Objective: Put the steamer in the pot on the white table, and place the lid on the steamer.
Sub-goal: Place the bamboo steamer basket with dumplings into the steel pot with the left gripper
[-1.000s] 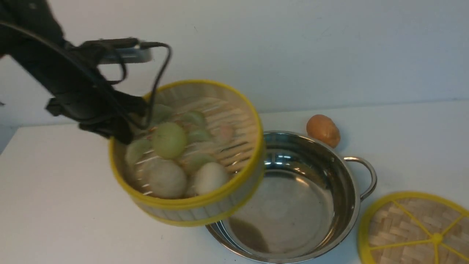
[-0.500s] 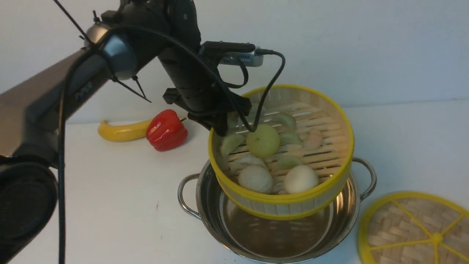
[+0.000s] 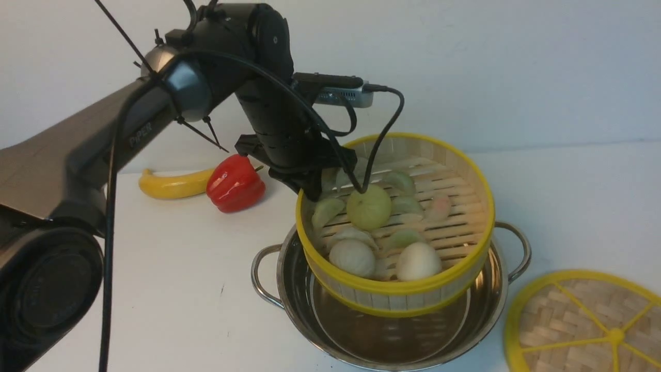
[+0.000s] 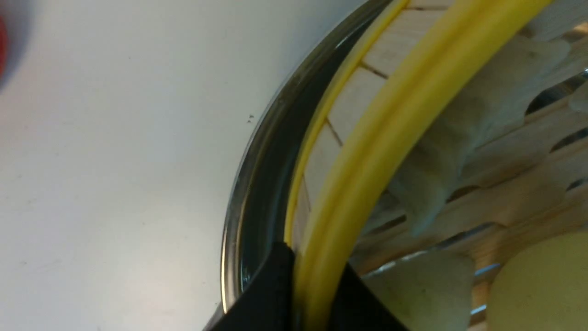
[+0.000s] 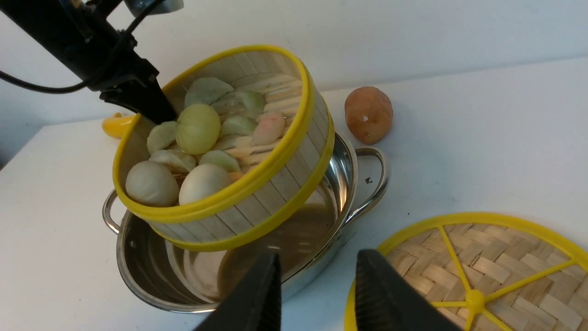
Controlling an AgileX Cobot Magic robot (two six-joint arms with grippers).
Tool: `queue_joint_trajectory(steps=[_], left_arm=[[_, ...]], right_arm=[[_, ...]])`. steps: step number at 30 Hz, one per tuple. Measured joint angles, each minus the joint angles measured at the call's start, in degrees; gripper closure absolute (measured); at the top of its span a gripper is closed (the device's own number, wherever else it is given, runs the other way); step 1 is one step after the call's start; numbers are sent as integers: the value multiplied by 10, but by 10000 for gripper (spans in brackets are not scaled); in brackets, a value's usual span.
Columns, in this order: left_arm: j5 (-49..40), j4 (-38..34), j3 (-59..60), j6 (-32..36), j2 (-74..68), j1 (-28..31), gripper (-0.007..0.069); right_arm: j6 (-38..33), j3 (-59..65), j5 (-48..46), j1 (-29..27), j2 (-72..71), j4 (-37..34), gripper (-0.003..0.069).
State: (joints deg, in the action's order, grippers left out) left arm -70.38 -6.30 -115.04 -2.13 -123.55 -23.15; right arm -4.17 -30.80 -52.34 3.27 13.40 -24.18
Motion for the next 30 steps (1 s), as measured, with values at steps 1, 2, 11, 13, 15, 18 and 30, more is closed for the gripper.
queue_joint_trajectory(steps=[1,2,11,13,15,18,30], left_arm=[[0,6,0,-3,-3,-4,587],[0,10,-1,-5,-5,-9,587],[0,21,-1,-9,-21,-26,587],[0,23,-1,-9,-21,-26,587],[0,26,-1,-10,-21,-25,587],[0,32,-1,-10,-21,-25,587],[1,45,33,-10,-21,-22,587]], right_arm=[[0,0,0,0,0,0,414],[0,0,0,0,0,0,414],[0,0,0,0,0,0,414],[0,0,0,0,0,0,414],[0,0,0,0,0,0,414],[0,0,0,0,0,0,414],[0,0,0,1,0,0,414]])
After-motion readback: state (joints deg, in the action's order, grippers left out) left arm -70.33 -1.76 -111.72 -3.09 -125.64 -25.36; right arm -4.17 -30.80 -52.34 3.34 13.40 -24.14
